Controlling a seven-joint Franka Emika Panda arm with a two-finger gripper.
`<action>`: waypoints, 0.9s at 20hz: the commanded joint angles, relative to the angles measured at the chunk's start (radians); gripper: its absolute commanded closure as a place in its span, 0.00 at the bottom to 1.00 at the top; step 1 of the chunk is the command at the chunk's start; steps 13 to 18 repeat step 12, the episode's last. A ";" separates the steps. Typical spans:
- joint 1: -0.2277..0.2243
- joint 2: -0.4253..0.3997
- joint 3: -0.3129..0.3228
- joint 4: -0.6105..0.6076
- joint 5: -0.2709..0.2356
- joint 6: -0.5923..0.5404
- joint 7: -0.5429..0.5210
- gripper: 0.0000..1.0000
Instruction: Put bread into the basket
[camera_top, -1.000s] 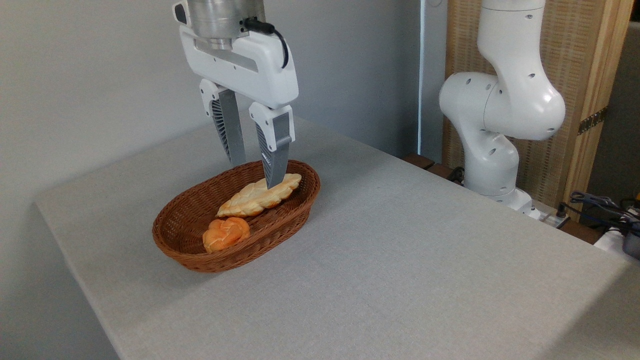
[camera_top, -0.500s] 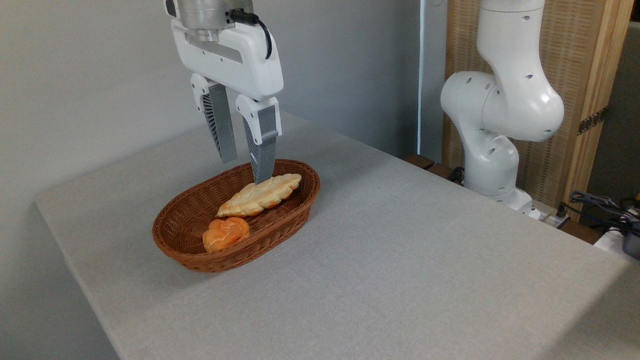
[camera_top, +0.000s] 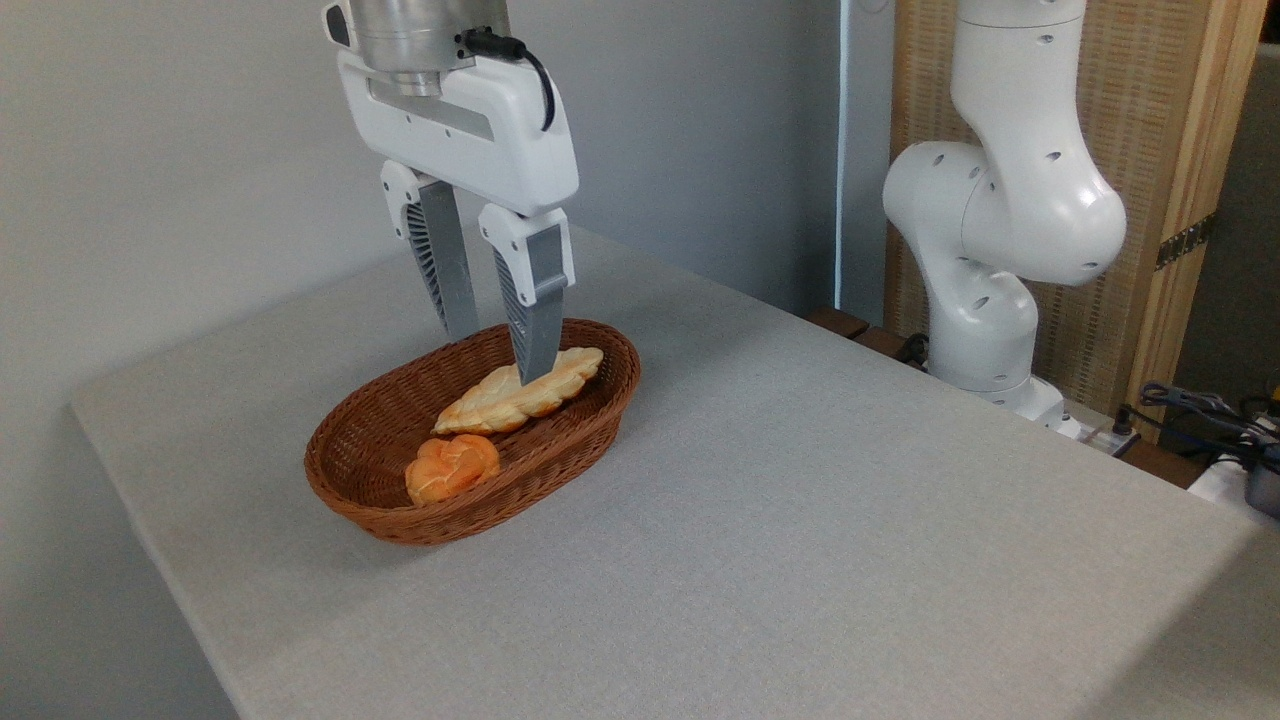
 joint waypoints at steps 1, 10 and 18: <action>-0.032 0.018 0.028 0.027 0.008 -0.033 0.008 0.00; -0.032 0.024 0.029 0.026 0.000 -0.031 0.011 0.00; -0.032 0.024 0.029 0.026 -0.002 -0.033 0.028 0.00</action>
